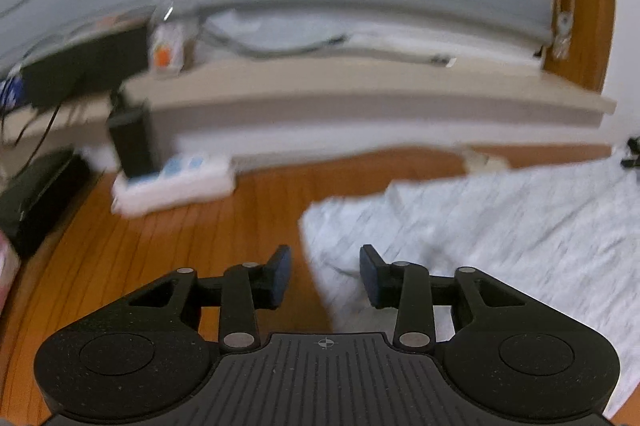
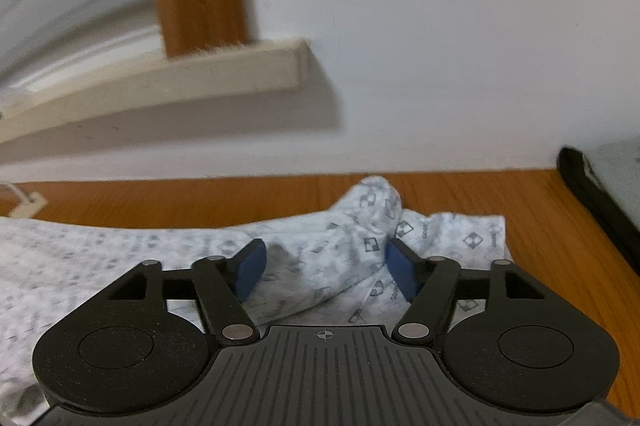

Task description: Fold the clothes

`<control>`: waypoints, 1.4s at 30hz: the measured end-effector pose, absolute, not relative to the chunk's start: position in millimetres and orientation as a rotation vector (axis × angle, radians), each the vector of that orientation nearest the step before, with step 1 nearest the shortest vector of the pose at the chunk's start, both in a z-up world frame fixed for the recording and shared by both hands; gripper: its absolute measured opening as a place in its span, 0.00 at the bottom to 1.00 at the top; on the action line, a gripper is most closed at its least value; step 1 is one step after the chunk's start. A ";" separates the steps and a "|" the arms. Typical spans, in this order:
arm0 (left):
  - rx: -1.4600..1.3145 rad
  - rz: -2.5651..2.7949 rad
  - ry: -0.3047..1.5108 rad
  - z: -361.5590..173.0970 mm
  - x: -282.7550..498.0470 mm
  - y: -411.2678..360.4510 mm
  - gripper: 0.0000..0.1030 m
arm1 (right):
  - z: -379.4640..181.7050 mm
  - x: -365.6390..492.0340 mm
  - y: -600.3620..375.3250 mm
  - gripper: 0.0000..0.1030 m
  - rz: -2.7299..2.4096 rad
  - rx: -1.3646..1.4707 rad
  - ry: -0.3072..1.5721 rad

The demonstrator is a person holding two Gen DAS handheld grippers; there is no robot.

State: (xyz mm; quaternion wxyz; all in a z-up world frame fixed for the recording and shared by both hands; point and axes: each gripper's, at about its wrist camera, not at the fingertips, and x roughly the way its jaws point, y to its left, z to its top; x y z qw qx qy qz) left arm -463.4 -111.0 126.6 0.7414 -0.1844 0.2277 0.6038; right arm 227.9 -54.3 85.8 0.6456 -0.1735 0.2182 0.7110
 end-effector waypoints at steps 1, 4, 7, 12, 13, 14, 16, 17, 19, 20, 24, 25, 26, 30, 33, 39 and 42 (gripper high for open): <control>-0.385 1.301 0.490 131.4 -451.5 -107.8 0.56 | 92.3 233.5 -61.4 0.64 1.618 -0.352 0.502; -0.331 1.211 0.482 142.2 -407.2 -96.7 0.58 | 115.1 257.3 -84.8 0.60 1.655 -0.258 0.470; -0.283 1.098 0.496 148.3 -349.2 -80.2 0.64 | 124.3 283.6 -98.0 0.43 1.627 -0.279 0.455; -0.220 0.895 0.522 148.6 -240.4 -54.5 0.68 | 113.1 313.7 -114.8 0.43 1.576 -0.336 0.465; -0.210 0.857 0.526 147.0 -219.8 -49.5 0.71 | 110.7 317.8 -117.6 0.43 1.567 -0.341 0.467; -0.203 0.824 0.529 144.2 -199.9 -44.1 0.73 | 108.4 322.6 -120.6 0.43 1.568 -0.346 0.480; -0.194 0.761 0.533 137.8 -161.9 -34.3 0.73 | 105.1 332.7 -124.6 0.43 1.575 -0.347 0.499; -0.195 0.731 0.532 134.1 -144.9 -30.8 0.73 | 103.4 335.3 -127.0 0.43 1.579 -0.351 0.502; -0.203 0.674 0.531 123.9 -115.3 -25.0 0.73 | 100.8 342.4 -131.6 0.44 1.595 -0.362 0.511; -0.211 0.650 0.528 118.0 -103.2 -22.5 0.73 | 99.7 342.9 -133.5 0.44 1.612 -0.369 0.517; -0.250 0.600 0.525 93.4 -77.9 -18.7 0.73 | 95.5 342.2 -138.6 0.44 1.675 -0.419 0.536; -0.260 0.591 0.527 87.6 -74.3 -18.3 0.73 | 94.4 340.0 -138.3 0.44 1.688 -0.445 0.537; -0.271 0.584 0.532 81.9 -72.0 -17.2 0.73 | 93.3 337.7 -137.9 0.44 1.701 -0.472 0.538; -0.323 0.566 0.549 68.4 -71.5 -9.1 0.73 | 83.9 334.8 -134.1 0.44 1.716 -0.583 0.564; -0.338 0.556 0.551 65.6 -71.5 -6.7 0.74 | 84.8 335.8 -133.7 0.44 1.710 -0.592 0.557; -0.309 0.558 0.553 64.5 -69.6 -10.4 0.75 | 91.5 322.5 -142.3 0.07 1.706 -0.639 0.498; -0.311 0.555 0.549 63.8 -69.8 -9.6 0.75 | 109.0 317.1 -158.6 0.05 1.691 -0.570 0.382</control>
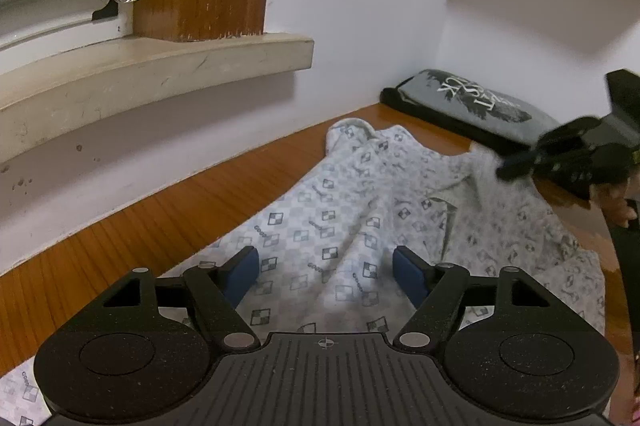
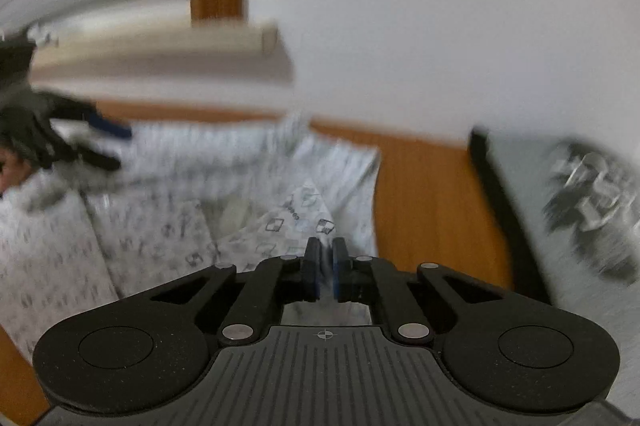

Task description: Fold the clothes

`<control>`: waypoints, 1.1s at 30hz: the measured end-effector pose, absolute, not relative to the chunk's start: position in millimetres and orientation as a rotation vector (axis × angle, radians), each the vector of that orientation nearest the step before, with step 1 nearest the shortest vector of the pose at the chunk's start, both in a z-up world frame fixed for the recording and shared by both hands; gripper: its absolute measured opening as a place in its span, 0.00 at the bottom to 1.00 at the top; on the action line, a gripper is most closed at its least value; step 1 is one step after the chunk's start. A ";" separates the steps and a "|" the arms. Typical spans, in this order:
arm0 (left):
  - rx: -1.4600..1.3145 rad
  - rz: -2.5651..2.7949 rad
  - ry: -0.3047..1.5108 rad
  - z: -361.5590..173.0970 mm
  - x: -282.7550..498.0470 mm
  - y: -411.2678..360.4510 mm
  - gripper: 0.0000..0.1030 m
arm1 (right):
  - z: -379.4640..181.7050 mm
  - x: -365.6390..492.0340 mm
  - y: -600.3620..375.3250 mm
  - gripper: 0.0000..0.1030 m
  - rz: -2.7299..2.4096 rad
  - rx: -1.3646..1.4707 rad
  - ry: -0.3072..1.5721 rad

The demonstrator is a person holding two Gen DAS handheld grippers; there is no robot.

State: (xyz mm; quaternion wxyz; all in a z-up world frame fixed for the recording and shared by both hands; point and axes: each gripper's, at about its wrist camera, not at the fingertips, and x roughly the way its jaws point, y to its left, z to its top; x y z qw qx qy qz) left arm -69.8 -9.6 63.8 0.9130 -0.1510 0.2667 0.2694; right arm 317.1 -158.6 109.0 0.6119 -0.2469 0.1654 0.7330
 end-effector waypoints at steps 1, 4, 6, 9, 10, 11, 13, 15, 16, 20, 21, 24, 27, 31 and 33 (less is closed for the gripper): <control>-0.312 0.554 0.549 63.7 -69.8 -9.3 0.75 | 114.0 314.6 -160.6 0.05 1.690 -0.542 0.346; -0.309 0.554 0.551 63.5 -69.4 -9.4 0.75 | 123.7 302.6 -162.4 0.05 1.682 -0.488 0.246; -0.304 0.555 0.553 63.3 -68.9 -10.2 0.75 | 116.6 289.3 -151.8 0.05 1.670 -0.532 0.215; -0.300 0.558 0.554 63.4 -69.1 -11.6 0.75 | 97.6 280.5 -133.2 0.06 1.650 -0.596 0.239; -0.299 0.559 0.555 63.3 -69.0 -11.9 0.75 | 92.8 280.8 -128.9 0.08 1.637 -0.615 0.263; -0.299 0.559 0.556 63.2 -68.8 -11.9 0.76 | 90.6 282.3 -127.9 0.11 1.632 -0.623 0.284; -0.301 0.557 0.560 62.6 -68.3 -11.4 0.76 | 88.8 285.6 -131.5 0.24 1.615 -0.612 0.298; -0.304 0.556 0.559 62.4 -68.4 -10.7 0.76 | 93.4 291.7 -142.1 0.41 1.592 -0.563 0.304; -0.306 0.556 0.558 62.3 -68.7 -10.6 0.76 | 95.8 296.8 -147.9 0.45 1.589 -0.534 0.322; -0.305 0.550 0.522 68.0 -72.9 -11.6 0.69 | 99.0 307.1 -170.5 0.45 1.568 -0.476 0.387; -0.308 0.539 0.509 71.4 -74.2 -11.2 0.65 | 96.7 308.9 -174.2 0.45 1.563 -0.470 0.414; -0.291 0.501 0.526 83.1 -66.4 -8.0 0.33 | 89.6 312.8 -184.3 0.45 1.551 -0.455 0.479; -0.240 0.480 0.556 91.8 -46.4 -5.6 0.13 | 81.8 313.6 -192.3 0.46 1.544 -0.445 0.512; -0.207 0.450 0.587 91.4 -10.2 9.1 0.13 | 79.0 315.0 -197.4 0.49 1.542 -0.408 0.548; -0.223 0.426 0.602 87.9 8.0 20.1 0.13 | 80.5 316.3 -200.4 0.54 1.539 -0.385 0.558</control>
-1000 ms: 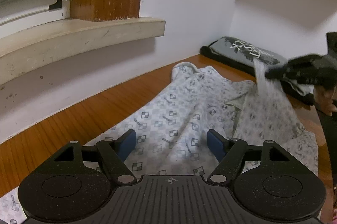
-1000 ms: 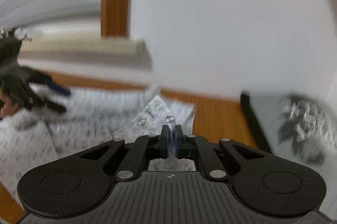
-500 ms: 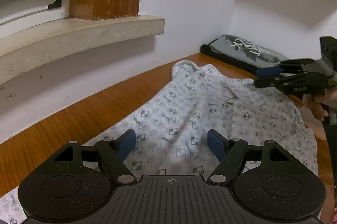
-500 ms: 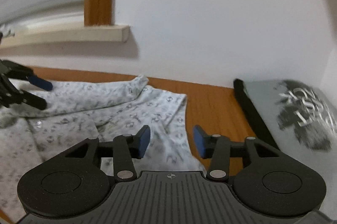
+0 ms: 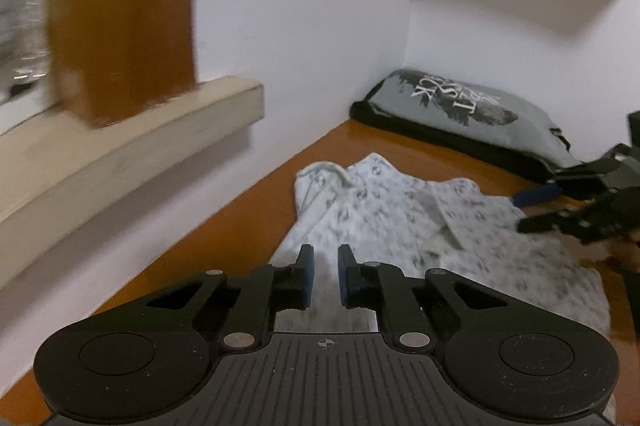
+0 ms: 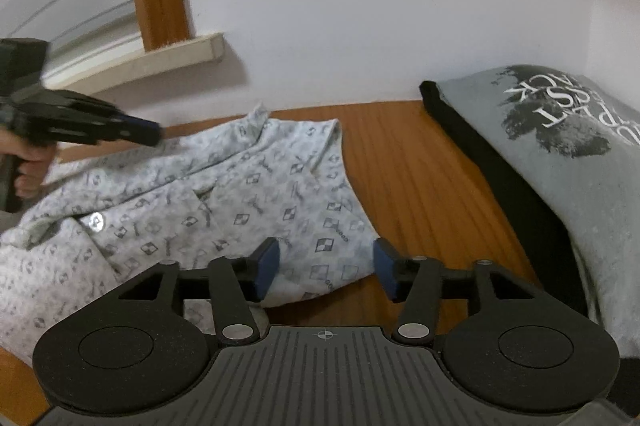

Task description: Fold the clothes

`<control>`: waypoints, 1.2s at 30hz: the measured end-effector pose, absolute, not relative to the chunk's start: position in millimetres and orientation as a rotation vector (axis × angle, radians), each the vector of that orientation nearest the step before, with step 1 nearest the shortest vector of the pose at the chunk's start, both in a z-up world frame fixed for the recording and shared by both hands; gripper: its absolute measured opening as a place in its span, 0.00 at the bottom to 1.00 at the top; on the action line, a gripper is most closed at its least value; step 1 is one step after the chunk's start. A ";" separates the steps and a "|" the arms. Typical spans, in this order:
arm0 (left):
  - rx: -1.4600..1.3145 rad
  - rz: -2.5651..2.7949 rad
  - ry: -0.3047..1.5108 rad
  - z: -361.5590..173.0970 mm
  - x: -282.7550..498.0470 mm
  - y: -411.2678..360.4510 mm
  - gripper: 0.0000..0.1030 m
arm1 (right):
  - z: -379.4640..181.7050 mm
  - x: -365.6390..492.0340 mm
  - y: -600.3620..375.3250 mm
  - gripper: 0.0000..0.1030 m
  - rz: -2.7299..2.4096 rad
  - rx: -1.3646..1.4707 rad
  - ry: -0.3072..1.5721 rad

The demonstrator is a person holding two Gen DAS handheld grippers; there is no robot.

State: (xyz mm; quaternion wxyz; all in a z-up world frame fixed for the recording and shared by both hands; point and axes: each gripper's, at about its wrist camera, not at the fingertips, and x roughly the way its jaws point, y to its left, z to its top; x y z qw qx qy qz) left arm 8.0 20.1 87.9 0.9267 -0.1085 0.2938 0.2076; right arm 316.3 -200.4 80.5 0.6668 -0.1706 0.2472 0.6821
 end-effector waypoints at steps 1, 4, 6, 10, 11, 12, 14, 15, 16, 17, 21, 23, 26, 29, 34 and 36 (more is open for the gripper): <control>-0.227 0.416 0.610 85.6 15.4 24.4 0.13 | 81.2 317.2 -202.1 0.55 1.538 -0.374 0.561; -0.229 0.398 0.630 74.9 31.1 31.3 0.13 | 81.9 322.8 -209.5 0.56 1.543 -0.345 0.595; -0.229 0.391 0.635 65.5 37.4 32.7 0.13 | 82.3 326.5 -214.5 0.56 1.546 -0.326 0.617; -0.228 0.403 0.602 59.7 32.8 32.1 0.13 | 78.5 331.7 -219.0 0.56 1.563 -0.291 0.673; -0.226 0.400 0.604 59.6 33.3 31.9 0.12 | 77.2 332.8 -219.6 0.56 1.568 -0.283 0.687; -0.227 0.394 0.605 59.3 34.0 31.6 0.11 | 77.3 333.6 -218.1 0.56 1.569 -0.276 0.691; -0.236 0.364 0.608 58.9 36.5 30.8 0.11 | 77.5 335.3 -215.1 0.56 1.571 -0.260 0.699; -0.244 0.340 0.610 58.5 37.4 29.8 0.11 | 77.4 336.6 -212.6 0.56 1.577 -0.247 0.706; -0.238 0.332 0.612 59.0 37.7 28.9 0.11 | 77.4 336.3 -210.5 0.56 1.577 -0.248 0.701; -0.218 0.337 0.617 59.9 38.4 27.6 0.12 | 77.3 336.0 -208.5 0.56 1.577 -0.248 0.695; -0.167 0.341 0.637 61.8 43.5 25.0 0.14 | 76.7 335.1 -203.9 0.55 1.576 -0.250 0.680; -0.155 0.335 0.650 64.6 49.0 26.5 0.19 | 76.5 335.6 -204.5 0.40 1.567 -0.252 0.671; -0.157 0.316 0.661 75.2 64.5 36.9 0.32 | 76.0 340.4 -204.9 0.28 1.550 -0.230 0.697; -0.122 0.288 0.666 84.8 91.7 47.5 0.56 | 76.3 344.4 -205.7 0.29 1.536 -0.200 0.739; -0.090 0.262 0.706 78.0 146.5 58.7 0.64 | 77.8 338.2 -210.7 0.38 1.520 -0.169 0.777; -0.097 0.251 0.729 69.6 162.6 63.6 0.64 | 78.7 333.1 -209.6 0.39 1.521 -0.181 0.770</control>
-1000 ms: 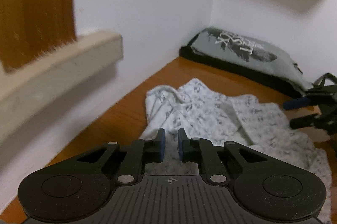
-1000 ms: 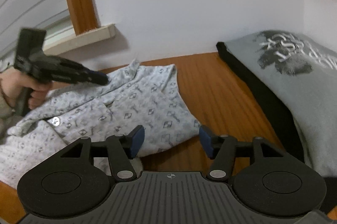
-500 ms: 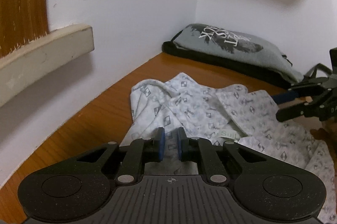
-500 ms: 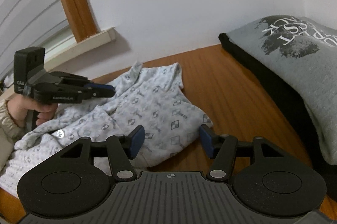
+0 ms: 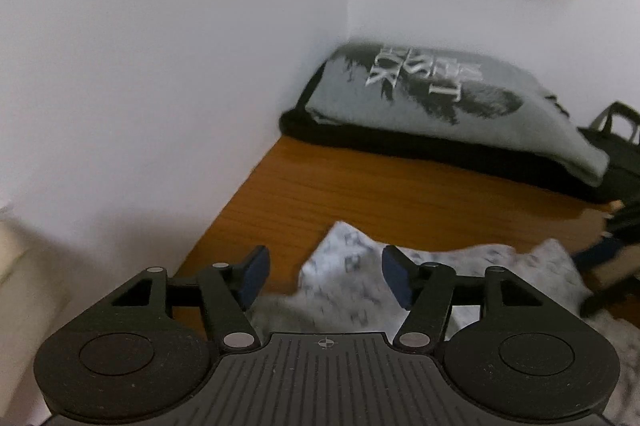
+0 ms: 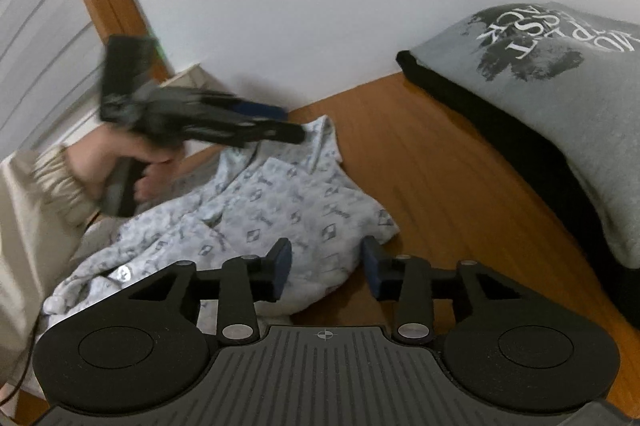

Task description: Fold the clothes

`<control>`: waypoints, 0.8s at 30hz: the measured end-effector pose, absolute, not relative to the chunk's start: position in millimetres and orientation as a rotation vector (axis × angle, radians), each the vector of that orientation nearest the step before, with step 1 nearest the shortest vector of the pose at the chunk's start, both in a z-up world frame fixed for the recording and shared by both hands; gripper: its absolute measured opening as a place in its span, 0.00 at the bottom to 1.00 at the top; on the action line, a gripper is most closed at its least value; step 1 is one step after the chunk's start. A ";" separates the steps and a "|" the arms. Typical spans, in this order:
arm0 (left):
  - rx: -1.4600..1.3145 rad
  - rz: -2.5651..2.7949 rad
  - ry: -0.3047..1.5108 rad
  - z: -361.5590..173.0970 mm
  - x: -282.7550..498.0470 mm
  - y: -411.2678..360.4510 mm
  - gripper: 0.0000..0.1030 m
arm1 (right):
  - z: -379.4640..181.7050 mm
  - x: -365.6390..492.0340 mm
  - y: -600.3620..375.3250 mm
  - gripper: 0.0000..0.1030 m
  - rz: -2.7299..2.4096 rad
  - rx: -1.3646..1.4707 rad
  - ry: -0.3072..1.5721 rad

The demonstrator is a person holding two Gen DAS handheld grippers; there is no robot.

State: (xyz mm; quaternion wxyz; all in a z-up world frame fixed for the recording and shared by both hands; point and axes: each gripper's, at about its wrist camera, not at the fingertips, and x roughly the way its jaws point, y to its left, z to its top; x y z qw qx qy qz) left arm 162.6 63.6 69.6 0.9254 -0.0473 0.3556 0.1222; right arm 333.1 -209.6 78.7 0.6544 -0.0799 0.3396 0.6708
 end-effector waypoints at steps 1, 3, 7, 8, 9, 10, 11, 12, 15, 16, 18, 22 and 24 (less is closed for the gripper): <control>-0.106 0.242 0.731 66.7 167.1 65.6 0.61 | 78.6 332.4 -208.5 0.39 1.523 -0.181 0.770; -0.132 0.218 0.725 63.1 172.7 69.0 0.48 | 78.5 331.2 -206.3 0.39 1.525 -0.180 0.769; -0.130 0.187 0.723 65.3 172.8 63.3 0.09 | 76.3 332.6 -200.3 0.07 1.529 -0.182 0.802; -0.123 0.193 0.717 67.4 170.3 60.6 0.06 | 75.2 332.5 -200.1 0.07 1.532 -0.173 0.801; -0.127 0.196 0.703 70.6 166.1 58.7 0.05 | 75.5 332.0 -201.3 0.07 1.532 -0.163 0.790; -0.130 0.201 0.679 75.5 160.1 55.9 0.05 | 77.6 331.2 -203.7 0.07 1.536 -0.153 0.775; -0.129 0.207 0.651 81.1 153.6 52.7 0.05 | 79.8 330.3 -206.2 0.06 1.539 -0.143 0.760; -0.134 0.212 0.624 87.5 145.9 49.7 0.04 | 84.1 329.3 -210.5 0.06 1.547 -0.122 0.740; -0.140 0.229 0.560 107.6 122.7 38.5 0.04 | 99.5 322.6 -224.1 0.06 1.576 -0.080 0.682; -0.136 0.237 0.542 114.2 114.6 33.8 0.04 | 104.9 319.0 -228.7 0.06 1.581 -0.074 0.657; -0.128 0.251 0.507 127.4 97.4 23.7 0.04 | 115.4 310.2 -237.1 0.06 1.601 -0.068 0.614; -0.117 0.287 0.440 151.4 61.9 4.0 0.04 | 134.6 289.5 -252.4 0.06 1.642 -0.056 0.535; -0.117 0.314 0.403 161.7 41.5 -5.9 0.04 | 143.1 277.7 -258.1 0.06 1.671 -0.052 0.504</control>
